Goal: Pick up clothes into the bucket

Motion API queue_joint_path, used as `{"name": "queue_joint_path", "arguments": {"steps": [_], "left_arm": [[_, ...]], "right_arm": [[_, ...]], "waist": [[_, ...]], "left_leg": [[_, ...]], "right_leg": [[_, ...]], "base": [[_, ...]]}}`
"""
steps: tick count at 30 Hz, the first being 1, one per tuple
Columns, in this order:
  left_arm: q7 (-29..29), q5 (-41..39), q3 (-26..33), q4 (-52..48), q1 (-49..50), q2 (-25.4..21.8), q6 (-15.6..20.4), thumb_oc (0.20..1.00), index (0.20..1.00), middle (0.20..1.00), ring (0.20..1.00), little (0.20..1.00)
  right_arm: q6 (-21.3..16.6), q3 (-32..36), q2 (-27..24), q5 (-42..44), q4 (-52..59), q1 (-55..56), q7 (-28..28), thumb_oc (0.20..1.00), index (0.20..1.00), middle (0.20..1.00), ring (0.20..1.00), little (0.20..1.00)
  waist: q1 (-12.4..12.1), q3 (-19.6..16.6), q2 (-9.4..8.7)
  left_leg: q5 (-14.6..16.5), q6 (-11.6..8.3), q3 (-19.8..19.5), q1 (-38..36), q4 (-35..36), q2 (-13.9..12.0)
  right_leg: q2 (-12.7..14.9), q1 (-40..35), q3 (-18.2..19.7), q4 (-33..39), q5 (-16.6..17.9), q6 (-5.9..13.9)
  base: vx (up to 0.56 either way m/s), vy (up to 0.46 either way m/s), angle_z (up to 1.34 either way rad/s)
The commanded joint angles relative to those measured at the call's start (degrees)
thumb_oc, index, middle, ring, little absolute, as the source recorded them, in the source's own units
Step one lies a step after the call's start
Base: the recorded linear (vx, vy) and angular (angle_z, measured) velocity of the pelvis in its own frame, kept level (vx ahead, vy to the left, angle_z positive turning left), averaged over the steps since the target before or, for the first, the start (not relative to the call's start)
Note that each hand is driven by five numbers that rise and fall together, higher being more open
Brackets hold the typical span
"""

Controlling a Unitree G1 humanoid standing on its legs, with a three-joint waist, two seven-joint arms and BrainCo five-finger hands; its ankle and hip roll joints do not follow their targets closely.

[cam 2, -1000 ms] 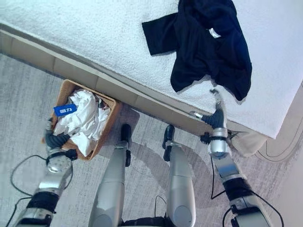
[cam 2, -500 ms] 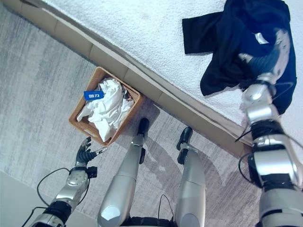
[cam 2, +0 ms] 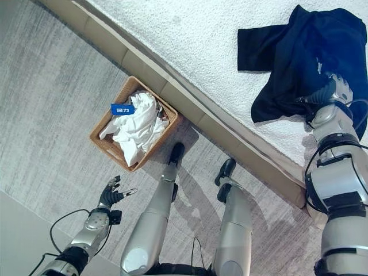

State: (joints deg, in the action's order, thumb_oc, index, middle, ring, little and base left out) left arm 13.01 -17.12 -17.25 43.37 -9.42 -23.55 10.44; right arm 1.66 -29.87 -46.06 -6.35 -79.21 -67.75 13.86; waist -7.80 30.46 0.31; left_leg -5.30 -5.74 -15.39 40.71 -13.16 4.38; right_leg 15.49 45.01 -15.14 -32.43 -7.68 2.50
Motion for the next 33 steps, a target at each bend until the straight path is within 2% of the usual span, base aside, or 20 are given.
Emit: {"name": "queue_joint_path", "arguments": {"steps": [1, 2, 8, 10, 11, 13, 14, 15, 16, 18, 23, 24, 26, 27, 28, 29, 32, 33], "left_arm": [[-1.2, -2.0, -0.3, -1.3, -0.6, 0.1, 0.1, 1.0, 1.0, 1.0, 1.0, 1.0], [-1.3, -2.0, -0.3, -1.8, -0.8, 0.1, 0.1, 1.0, 1.0, 1.0, 1.0, 1.0], [-1.3, -1.9, 0.0, -2.9, -1.5, -0.1, 0.3, 1.0, 1.0, 1.0, 1.0, 1.0], [-1.0, -1.5, 0.6, -3.5, -1.4, -0.2, 0.5, 1.0, 1.0, 1.0, 1.0, 1.0], [-1.0, -1.2, 0.9, -3.6, -1.8, -0.4, 0.6, 1.0, 1.0, 1.0, 1.0, 1.0], [-0.8, -0.9, 1.6, -4.3, -1.2, -0.9, 0.9, 1.0, 1.0, 1.0, 1.0, 1.0], [-0.8, -0.9, 1.6, -4.3, -1.2, -0.9, 0.9, 1.0, 1.0, 1.0, 1.0, 1.0], [-0.7, -0.2, 2.1, -5.2, -0.7, -1.6, 1.1, 1.0, 1.0, 1.0, 1.0, 1.0], [-0.7, -0.2, 2.1, -5.2, -0.7, -1.6, 1.1, 1.0, 1.0, 1.0, 1.0, 1.0], [-0.8, 0.6, 2.7, -7.7, -0.5, -2.8, 1.4, 1.0, 1.0, 1.0, 1.0, 1.0], [-1.5, 2.4, 3.3, -10.7, -1.4, -4.9, 1.5, 1.0, 1.0, 1.0, 1.0, 1.0], [-2.0, 3.8, 3.5, -12.3, -2.6, -6.5, 1.5, 1.0, 1.0, 1.0, 1.0, 1.0], [-2.1, 4.1, 3.7, -12.1, -3.1, -7.0, 1.4, 1.0, 1.0, 1.0, 1.0, 1.0], [-2.3, 4.4, 4.6, -14.8, -3.9, -8.3, 1.7, 1.0, 1.0, 1.0, 1.0, 1.0], [-2.3, 4.4, 4.5, -14.9, -4.0, -8.3, 1.6, 1.0, 1.0, 1.0, 1.0, 1.0], [-2.1, 5.1, 5.3, -16.9, -4.7, -8.7, 1.3, 1.0, 1.0, 1.0, 1.0, 1.0], [-2.8, 6.4, 6.2, -21.5, -4.4, -9.1, 0.9, 1.0, 1.0, 1.0, 1.0, 1.0], [-2.8, 6.4, 6.2, -21.6, -4.3, -9.1, 0.8, 1.0, 1.0, 1.0, 1.0, 1.0]], "right_arm": [[1.5, -2.2, -3.0, 0.3, -3.2, 1.3, -5.5, 0.404, 0.404, 0.404, 0.404, 0.404], [1.1, -1.9, -3.0, 1.3, -2.6, 1.4, -5.9, 0.2, 0.2, 0.2, 0.2, 0.2], [-0.4, -1.1, -2.6, 5.2, 1.2, 1.0, -4.5, 0.2, 0.2, 0.2, 0.2, 0.2], [-2.0, -1.1, -1.8, 7.1, 7.7, 1.5, -3.0, 0.2, 0.2, 0.2, 0.2, 0.2], [-2.5, -1.0, -1.6, 8.0, 10.3, 1.2, -2.6, 0.2, 0.2, 0.2, 0.2, 0.2], [-3.3, -0.9, -1.1, 9.4, 17.1, 2.1, -2.4, 0.2, 0.2, 0.2, 0.2, 0.2], [-3.3, -0.9, -1.1, 9.4, 17.1, 2.1, -2.4, 0.2, 0.2, 0.2, 0.2, 0.2], [-4.2, -0.8, -1.3, 10.1, 24.1, 3.1, -2.2, 0.2, 0.2, 0.2, 0.2, 0.2], [-4.2, -0.8, -1.3, 10.1, 24.1, 3.1, -2.2, 0.2, 0.2, 0.2, 0.2, 0.2], [-5.3, 0.6, -1.8, 11.4, 32.9, 5.4, -1.9, 0.2, 0.2, 0.2, 0.2, 0.2], [-6.1, 2.9, -3.6, 10.8, 42.7, 9.1, -2.4, 0.2, 0.2, 0.2, 0.2, 0.2], [-6.3, 4.1, -4.3, 10.6, 46.7, 11.1, -3.1, 0.2, 0.2, 0.2, 0.2, 0.2], [-6.3, 4.7, -4.8, 10.4, 49.3, 12.4, -3.6, 0.2, 0.2, 0.2, 0.2, 0.2], [-6.8, 7.0, -5.7, 10.4, 54.5, 15.8, -4.3, 0.2, 0.2, 0.2, 0.2, 0.2], [-6.7, 7.2, -5.7, 10.3, 54.6, 16.0, -4.3, 0.2, 0.2, 0.2, 0.2, 0.2], [-6.9, 9.6, -5.7, 10.5, 59.3, 19.9, -5.4, 0.2, 0.2, 0.2, 0.2, 0.2], [-6.8, 12.4, -5.7, 10.7, 64.0, 24.6, -7.5, 0.2, 0.2, 0.2, 0.2, 0.2], [-6.7, 12.6, -5.7, 10.7, 64.2, 24.9, -7.5, 0.2, 0.2, 0.2, 0.2, 0.2]], "waist": [[1.0, -0.7, 3.86], [1.1, -0.7, 3.8], [1.6, -0.7, 3.02], [2.3, -0.7, 2.1], [2.4, -0.7, 1.84], [3.1, -0.7, 0.8], [3.1, -0.7, 0.8], [3.9, -0.7, -0.36], [3.9, -0.7, -0.36], [5.2, -0.7, -1.9], [6.8, -0.7, -3.46], [7.8, -2.0, -3.98], [8.1, -2.8, -4.23], [9.1, -4.7, -4.62], [9.0, -4.8, -4.67], [9.6, -6.7, -4.99], [10.3, -9.9, -5.19], [10.2, -9.9, -5.23]], "left_leg": [[1.8, 1.67, 0.2, 0.7, -1.5, 0.5], [1.7, 1.65, 0.2, 0.6, -1.4, 0.6], [1.9, 1.6, 0.8, -0.3, -1.6, 0.5], [2.4, 1.49, 1.5, -1.3, -2.2, 0.3], [0.9, 1.55, 1.8, -0.5, -2.2, 0.2], [1.5, 1.55, 2.6, -2.1, -2.5, -0.1], [1.5, 1.55, 2.6, -2.1, -2.5, -0.1], [2.1, 1.58, 3.7, -4.0, -2.6, -0.7], [2.1, 1.58, 3.7, -4.1, -2.6, -0.7], [3.1, 1.64, 5.4, -7.8, -2.9, -1.5], [4.8, 1.73, 7.3, -14.1, -3.2, -2.3], [5.7, 1.87, 8.4, -16.6, -3.5, -2.6], [5.8, 1.99, 8.9, -17.4, -3.3, -2.7], [7.1, 2.16, 9.9, -19.9, -3.5, -2.9], [6.8, 2.18, 9.9, -19.8, -3.2, -2.9], [7.7, 2.31, 10.9, -22.3, -2.8, -3.2], [8.1, 2.46, 12.2, -24.9, -1.4, -3.3], [8.1, 2.46, 12.2, -25.1, -1.3, -3.4]], "right_leg": [[-0.5, -3.0, 1.9, 2.1, -1.1, 3.72], [-0.5, -3.1, 2.0, 2.4, -1.0, 3.74], [-0.8, -4.4, 2.5, 3.3, -0.5, 3.76], [-1.0, -5.8, 2.9, 4.1, 0.0, 3.88], [-1.3, -5.4, 2.5, 5.2, 2.1, 3.56], [-1.9, -7.2, 3.2, 6.3, 2.7, 3.68], [-1.9, -7.2, 3.2, 6.3, 2.7, 3.68], [-2.4, -9.0, 4.0, 7.4, 3.2, 3.79], [-2.4, -9.0, 4.0, 7.4, 3.2, 3.79], [-3.2, -12.8, 4.9, 9.2, 4.0, 4.27], [-3.9, -19.2, 6.1, 12.2, 5.1, 4.84], [-4.2, -21.8, 6.8, 13.3, 5.6, 5.22], [-4.4, -22.4, 7.3, 14.1, 6.1, 5.26], [-4.7, -24.9, 8.1, 15.2, 6.2, 5.61], [-4.7, -24.8, 8.1, 15.5, 6.5, 5.62], [-5.2, -27.2, 8.7, 17.0, 6.7, 5.81], [-5.6, -29.8, 9.4, 19.5, 7.5, 6.19], [-5.6, -29.9, 9.4, 19.7, 7.5, 6.2]], "base": [[-0.02, -0.019, 0.08], [-0.02, -0.006, 0.09], [-0.02, 0.005, 0.02], [-0.06, 0.034, -0.03], [-0.11, 0.071, -0.08], [-0.07, 0.056, -0.13], [-0.03, 0.072, -0.2], [-0.02, 0.054, -0.19], [-0.02, 0.106, -0.34], [-0.01, 0.078, -0.36], [0.01, 0.075, -0.35], [0.06, 0.084, -0.39], [0.07, 0.081, -0.35], [0.06, 0.05, -0.36], [0.13, 0.074, -0.42], [0.09, 0.041, -0.31], [0.09, 0.043, -0.3], [0.09, 0.044, -0.22]]}}
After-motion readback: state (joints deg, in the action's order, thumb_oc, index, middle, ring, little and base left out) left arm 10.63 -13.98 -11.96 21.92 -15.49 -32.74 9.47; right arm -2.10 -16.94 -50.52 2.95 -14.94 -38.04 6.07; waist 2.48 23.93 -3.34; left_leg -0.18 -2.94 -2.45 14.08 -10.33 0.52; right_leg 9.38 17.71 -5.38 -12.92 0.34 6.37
